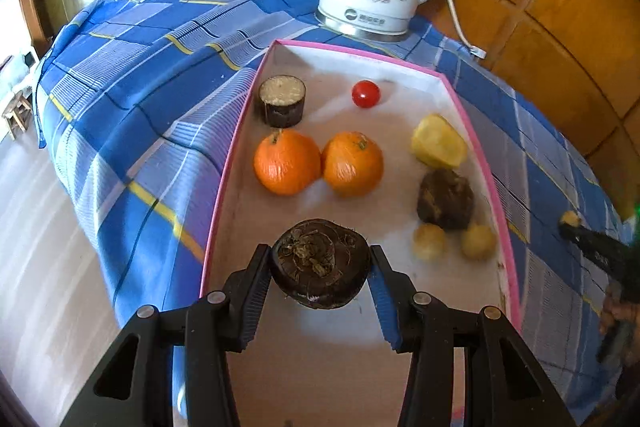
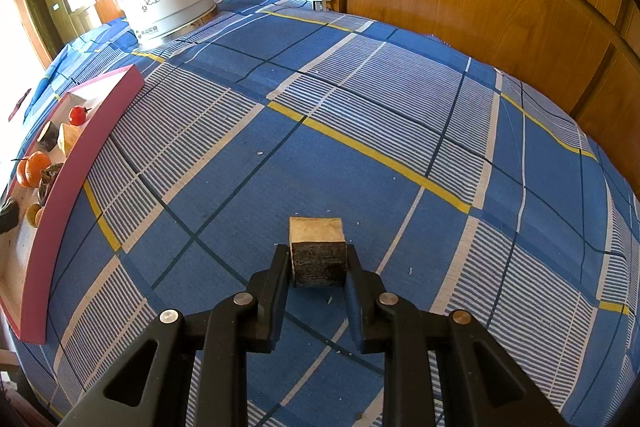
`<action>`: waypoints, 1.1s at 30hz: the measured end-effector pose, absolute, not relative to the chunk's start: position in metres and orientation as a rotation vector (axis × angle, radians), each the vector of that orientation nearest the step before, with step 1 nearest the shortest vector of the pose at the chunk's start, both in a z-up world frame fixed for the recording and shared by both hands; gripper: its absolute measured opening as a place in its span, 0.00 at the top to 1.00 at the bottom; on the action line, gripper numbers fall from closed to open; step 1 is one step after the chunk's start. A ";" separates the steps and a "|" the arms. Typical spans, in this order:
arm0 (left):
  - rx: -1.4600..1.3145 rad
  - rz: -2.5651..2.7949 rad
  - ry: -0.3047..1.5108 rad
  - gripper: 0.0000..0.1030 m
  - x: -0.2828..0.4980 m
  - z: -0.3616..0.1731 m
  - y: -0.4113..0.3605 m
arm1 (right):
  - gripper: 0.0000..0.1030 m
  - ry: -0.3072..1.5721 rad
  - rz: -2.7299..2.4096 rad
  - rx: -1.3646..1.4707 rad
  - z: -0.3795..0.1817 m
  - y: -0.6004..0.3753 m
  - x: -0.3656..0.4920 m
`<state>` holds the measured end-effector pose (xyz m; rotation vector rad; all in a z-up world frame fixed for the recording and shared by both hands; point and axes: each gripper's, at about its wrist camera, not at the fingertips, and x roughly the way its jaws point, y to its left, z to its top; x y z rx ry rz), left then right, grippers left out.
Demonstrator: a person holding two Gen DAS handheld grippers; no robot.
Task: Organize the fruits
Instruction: 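Carry the brown fruit into the tray and open the left gripper, then lift the wooden block with the right gripper toward the tray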
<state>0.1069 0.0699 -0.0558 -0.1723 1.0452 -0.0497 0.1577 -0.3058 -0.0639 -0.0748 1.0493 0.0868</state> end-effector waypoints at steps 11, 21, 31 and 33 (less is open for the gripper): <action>-0.142 -0.014 0.972 0.33 0.124 -0.048 0.074 | 0.75 1.050 0.087 -0.076 -0.064 -0.306 0.158; -0.121 0.069 0.868 0.33 0.079 -0.029 0.073 | 0.75 1.044 0.082 -0.083 -0.064 -0.304 0.158; -0.076 0.057 0.773 0.32 0.054 -0.004 0.066 | 0.75 1.037 0.077 -0.098 -0.063 -0.302 0.156; -0.070 0.055 0.761 0.32 0.051 -0.001 0.065 | 0.75 1.037 0.077 -0.099 -0.063 -0.302 0.156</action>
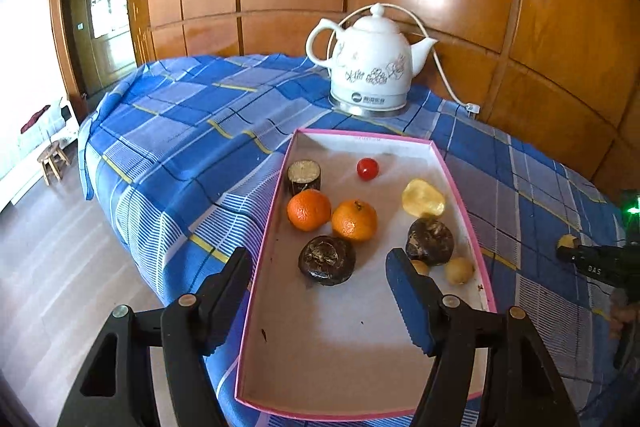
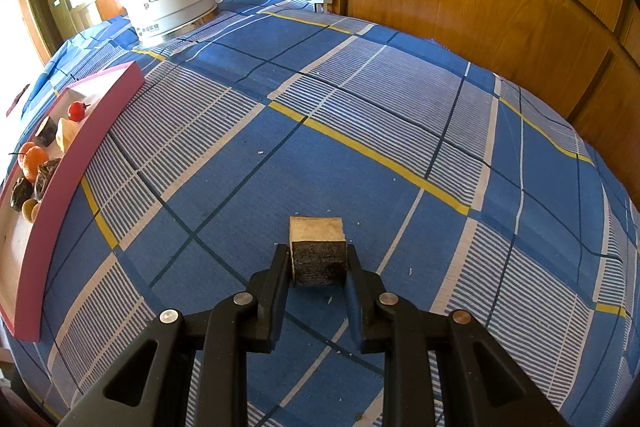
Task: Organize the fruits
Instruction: 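Lift the wooden block with the right gripper toward the tray, then lower the wooden block into the tray and open the right gripper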
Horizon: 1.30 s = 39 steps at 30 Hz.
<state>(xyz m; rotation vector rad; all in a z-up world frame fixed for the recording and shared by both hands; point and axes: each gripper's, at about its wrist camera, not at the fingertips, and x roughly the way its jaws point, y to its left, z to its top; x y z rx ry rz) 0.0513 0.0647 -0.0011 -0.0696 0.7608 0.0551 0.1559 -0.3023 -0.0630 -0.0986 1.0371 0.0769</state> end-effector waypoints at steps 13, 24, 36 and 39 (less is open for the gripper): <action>-0.062 0.048 0.758 0.31 0.041 -0.001 0.060 | 0.76 1.043 0.094 -0.100 -0.062 -0.301 0.156; -0.057 0.067 0.732 0.26 0.037 0.002 0.066 | 0.76 1.006 0.296 -0.079 -0.037 -0.260 0.139; -0.090 0.078 0.712 0.25 0.031 0.003 0.079 | 0.76 0.937 0.631 -0.158 0.001 -0.144 0.092; -0.107 0.088 0.715 0.25 0.031 0.001 0.086 | 0.76 0.952 0.698 -0.192 0.001 -0.116 0.086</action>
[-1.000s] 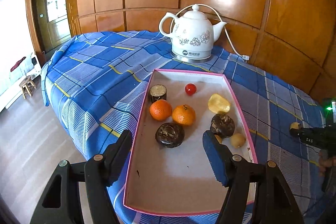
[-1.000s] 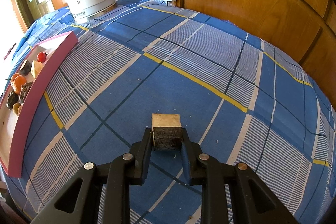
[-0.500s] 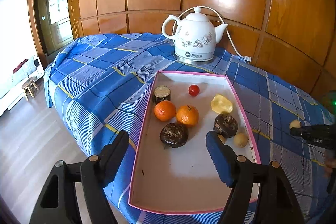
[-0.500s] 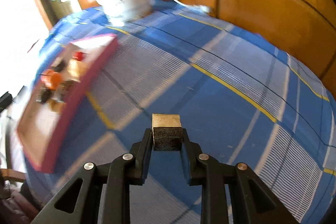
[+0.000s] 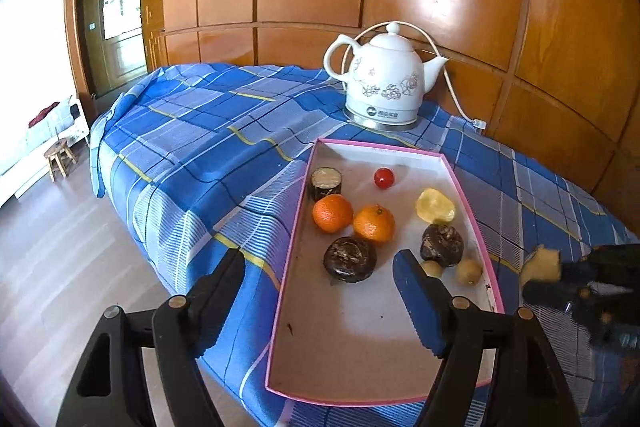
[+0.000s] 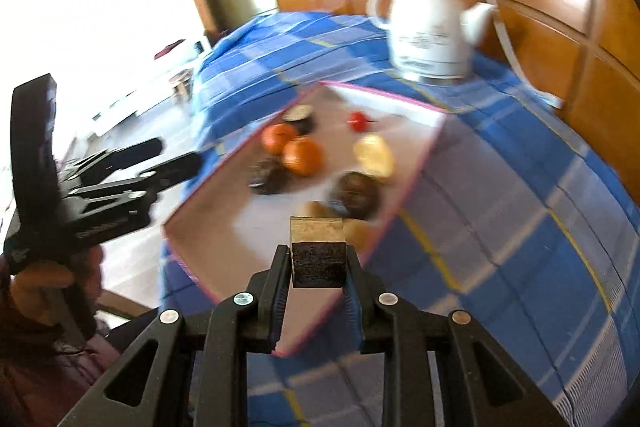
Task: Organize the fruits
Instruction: 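Lower the wooden block into the tray and open the right gripper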
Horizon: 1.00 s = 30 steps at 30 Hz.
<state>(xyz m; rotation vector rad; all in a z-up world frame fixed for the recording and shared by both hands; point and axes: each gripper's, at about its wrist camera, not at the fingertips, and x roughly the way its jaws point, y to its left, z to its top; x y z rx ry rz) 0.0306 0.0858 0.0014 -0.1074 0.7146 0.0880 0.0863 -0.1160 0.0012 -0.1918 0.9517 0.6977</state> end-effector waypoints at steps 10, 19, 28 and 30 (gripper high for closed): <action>-0.149 0.102 0.718 0.25 0.029 -0.003 0.101 | 0.75 1.048 0.576 -0.337 -0.049 -0.061 0.115; -0.156 0.108 0.712 0.25 0.030 -0.003 0.103 | 0.69 1.021 0.563 -0.300 -0.046 -0.073 0.113; -0.148 0.103 0.708 0.24 0.028 -0.002 0.100 | 0.77 0.974 0.509 -0.280 -0.043 -0.079 0.115; -0.150 0.102 0.709 0.24 0.028 -0.002 0.099 | 0.77 0.965 0.502 -0.283 -0.044 -0.078 0.115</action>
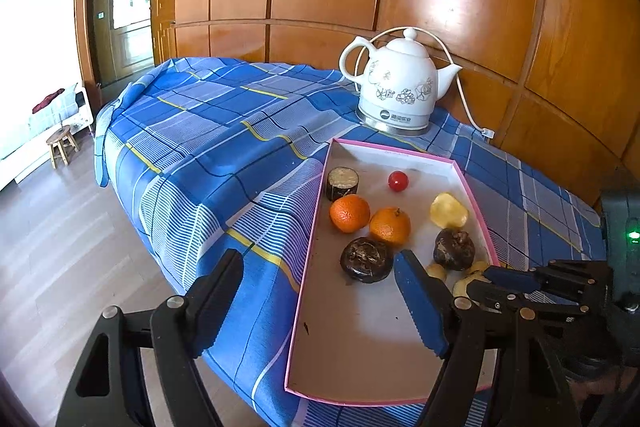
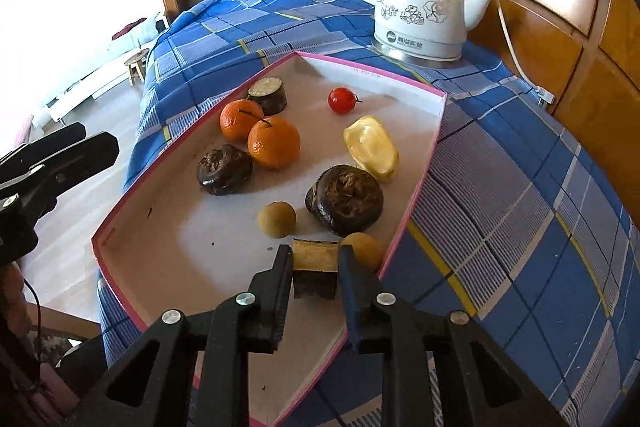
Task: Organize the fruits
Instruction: 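Lower the wooden block into the tray and open the right gripper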
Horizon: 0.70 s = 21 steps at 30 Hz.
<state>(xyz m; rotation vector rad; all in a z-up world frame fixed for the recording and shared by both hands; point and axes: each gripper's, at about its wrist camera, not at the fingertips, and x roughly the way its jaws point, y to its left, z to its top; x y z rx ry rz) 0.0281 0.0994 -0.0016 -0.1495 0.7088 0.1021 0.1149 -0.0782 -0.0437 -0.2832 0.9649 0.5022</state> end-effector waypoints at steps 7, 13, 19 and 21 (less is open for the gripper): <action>-0.145 0.098 0.709 0.22 0.026 0.000 0.097 | 0.77 0.934 0.470 -0.295 -0.046 -0.073 0.116; -0.140 0.097 0.706 0.20 0.027 0.001 0.094 | 0.75 0.958 0.469 -0.214 -0.044 -0.081 0.117; -0.130 0.087 0.685 0.13 0.022 0.004 0.091 | 0.65 0.910 0.444 -0.103 -0.025 -0.093 0.103; -0.117 0.082 0.673 0.10 0.018 0.005 0.088 | 0.65 0.889 0.420 -0.082 -0.019 -0.095 0.095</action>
